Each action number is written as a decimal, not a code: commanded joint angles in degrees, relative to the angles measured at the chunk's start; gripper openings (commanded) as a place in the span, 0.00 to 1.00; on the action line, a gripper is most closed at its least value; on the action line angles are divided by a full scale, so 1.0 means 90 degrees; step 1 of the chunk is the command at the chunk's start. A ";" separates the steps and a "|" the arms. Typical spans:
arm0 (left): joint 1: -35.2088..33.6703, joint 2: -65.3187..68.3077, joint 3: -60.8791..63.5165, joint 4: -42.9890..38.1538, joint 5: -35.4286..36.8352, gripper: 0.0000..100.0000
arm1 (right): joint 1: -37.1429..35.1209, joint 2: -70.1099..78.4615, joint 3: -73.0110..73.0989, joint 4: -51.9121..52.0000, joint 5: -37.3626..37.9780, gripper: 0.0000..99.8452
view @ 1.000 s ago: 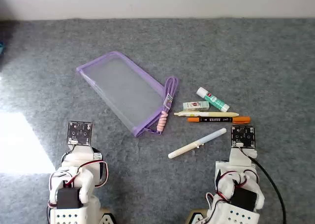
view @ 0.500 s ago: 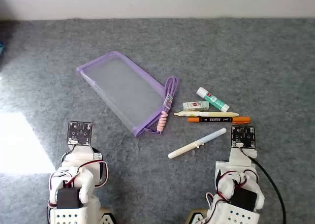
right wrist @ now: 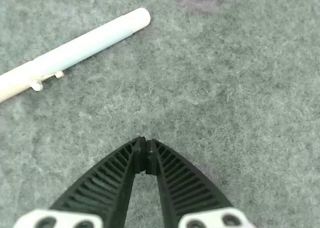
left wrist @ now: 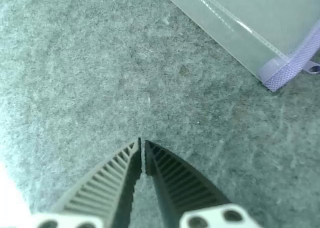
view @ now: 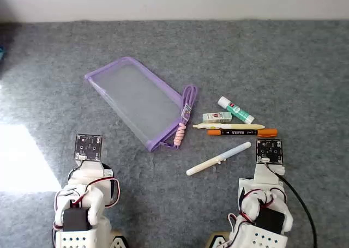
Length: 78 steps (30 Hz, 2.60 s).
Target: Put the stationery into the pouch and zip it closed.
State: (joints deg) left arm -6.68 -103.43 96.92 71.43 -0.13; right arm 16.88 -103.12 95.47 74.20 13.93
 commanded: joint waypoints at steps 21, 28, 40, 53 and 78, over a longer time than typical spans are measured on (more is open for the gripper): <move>0.0010 -0.0068 -0.0054 0.0020 -0.0059 0.01 | -0.0073 -0.0034 -0.0947 -0.1216 0.0000 0.01; 0.0010 -0.0068 -0.0054 0.0020 -0.0059 0.01 | -0.1138 0.1050 -0.2061 -0.1939 0.0068 0.01; 0.0010 -0.0068 -0.0054 0.0020 -0.0059 0.01 | -0.2320 0.6999 -0.5626 -0.1958 0.0068 0.01; 0.0010 -0.0068 -0.0054 0.0020 -0.0059 0.01 | -0.3707 1.0701 -0.8811 -0.2320 0.0020 0.01; 0.0010 -0.0068 -0.0054 0.0020 -0.0059 0.01 | -0.4332 1.3065 -0.8957 -0.4811 0.0078 0.01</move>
State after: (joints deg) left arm -6.68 -103.43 96.92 71.43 -0.13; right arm -22.15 14.68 17.93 31.65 13.93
